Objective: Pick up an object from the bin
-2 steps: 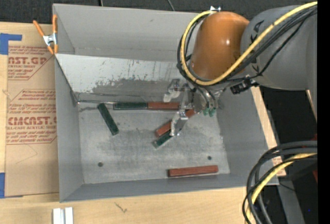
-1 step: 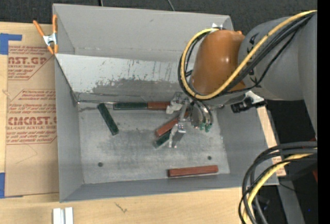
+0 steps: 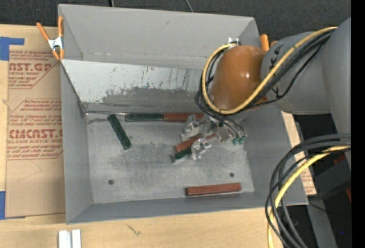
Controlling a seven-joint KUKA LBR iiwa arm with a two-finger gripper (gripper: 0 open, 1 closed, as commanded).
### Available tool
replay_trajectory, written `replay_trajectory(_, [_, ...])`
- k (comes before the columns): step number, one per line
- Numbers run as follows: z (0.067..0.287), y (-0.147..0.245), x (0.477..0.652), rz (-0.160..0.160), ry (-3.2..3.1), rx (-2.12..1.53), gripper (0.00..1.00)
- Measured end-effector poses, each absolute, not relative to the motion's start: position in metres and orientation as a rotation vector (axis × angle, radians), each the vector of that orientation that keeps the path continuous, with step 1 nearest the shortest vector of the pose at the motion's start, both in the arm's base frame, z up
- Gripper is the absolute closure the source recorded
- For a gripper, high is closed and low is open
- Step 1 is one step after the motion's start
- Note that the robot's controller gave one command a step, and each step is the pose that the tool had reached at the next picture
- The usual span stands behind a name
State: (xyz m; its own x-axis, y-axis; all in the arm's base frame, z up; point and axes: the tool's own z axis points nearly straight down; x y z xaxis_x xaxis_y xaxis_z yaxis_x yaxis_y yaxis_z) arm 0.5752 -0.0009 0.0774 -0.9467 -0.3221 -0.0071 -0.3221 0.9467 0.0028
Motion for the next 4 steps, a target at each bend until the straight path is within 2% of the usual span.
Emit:
replay_trajectory(1, [0.077,-0.001,0.575,0.006,3.093,-0.512,1.0])
replay_trajectory(2, [0.194,-0.005,0.57,0.001,3.106,-0.458,1.0])
replay_trajectory(3, [0.194,-0.005,0.57,0.002,3.106,-0.458,1.0])
replay_trajectory(4, [0.233,-0.008,0.561,0.003,3.092,-0.573,1.0])
